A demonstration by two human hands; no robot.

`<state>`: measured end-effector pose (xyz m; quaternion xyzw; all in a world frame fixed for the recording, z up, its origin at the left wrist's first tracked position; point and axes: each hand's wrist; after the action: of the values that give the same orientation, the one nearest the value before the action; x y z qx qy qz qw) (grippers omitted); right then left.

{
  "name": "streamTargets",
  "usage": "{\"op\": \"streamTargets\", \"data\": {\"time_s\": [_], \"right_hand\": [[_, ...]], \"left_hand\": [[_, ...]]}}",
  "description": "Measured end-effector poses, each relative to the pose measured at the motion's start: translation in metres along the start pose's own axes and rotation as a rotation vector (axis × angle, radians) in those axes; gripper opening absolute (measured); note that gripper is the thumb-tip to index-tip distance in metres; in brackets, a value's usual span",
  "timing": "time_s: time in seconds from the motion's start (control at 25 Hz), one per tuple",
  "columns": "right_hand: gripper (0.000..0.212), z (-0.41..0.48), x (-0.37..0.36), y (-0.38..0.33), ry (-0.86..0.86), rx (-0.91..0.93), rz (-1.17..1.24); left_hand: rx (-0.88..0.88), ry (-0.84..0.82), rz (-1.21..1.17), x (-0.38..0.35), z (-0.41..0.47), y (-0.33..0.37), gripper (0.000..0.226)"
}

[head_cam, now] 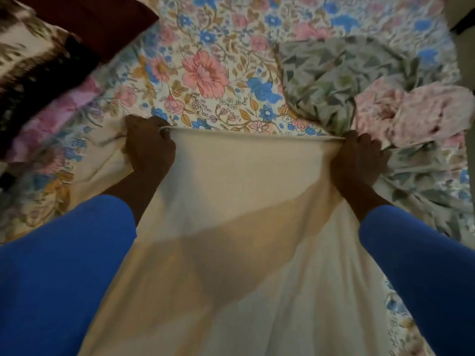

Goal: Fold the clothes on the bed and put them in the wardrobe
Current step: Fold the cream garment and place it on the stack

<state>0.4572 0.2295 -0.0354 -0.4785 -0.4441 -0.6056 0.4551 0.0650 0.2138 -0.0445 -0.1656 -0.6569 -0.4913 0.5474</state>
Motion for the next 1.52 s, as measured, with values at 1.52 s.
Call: {"op": "streamTargets", "data": {"time_s": [1.52], "right_hand": [[0.024, -0.098, 0.052, 0.084, -0.142, -0.161, 0.419]], "left_hand": [[-0.088, -0.375, 0.178, 0.067, -0.171, -0.040, 0.045]]}}
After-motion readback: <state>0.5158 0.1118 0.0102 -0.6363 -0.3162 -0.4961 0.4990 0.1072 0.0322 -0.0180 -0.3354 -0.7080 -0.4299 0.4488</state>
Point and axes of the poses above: each hand's wrist, its own z-axis towards the middle knuckle, its own x-axis out of the back of the hand, y = z × x, and after that the axes turned 7 degrees about x, right-handed
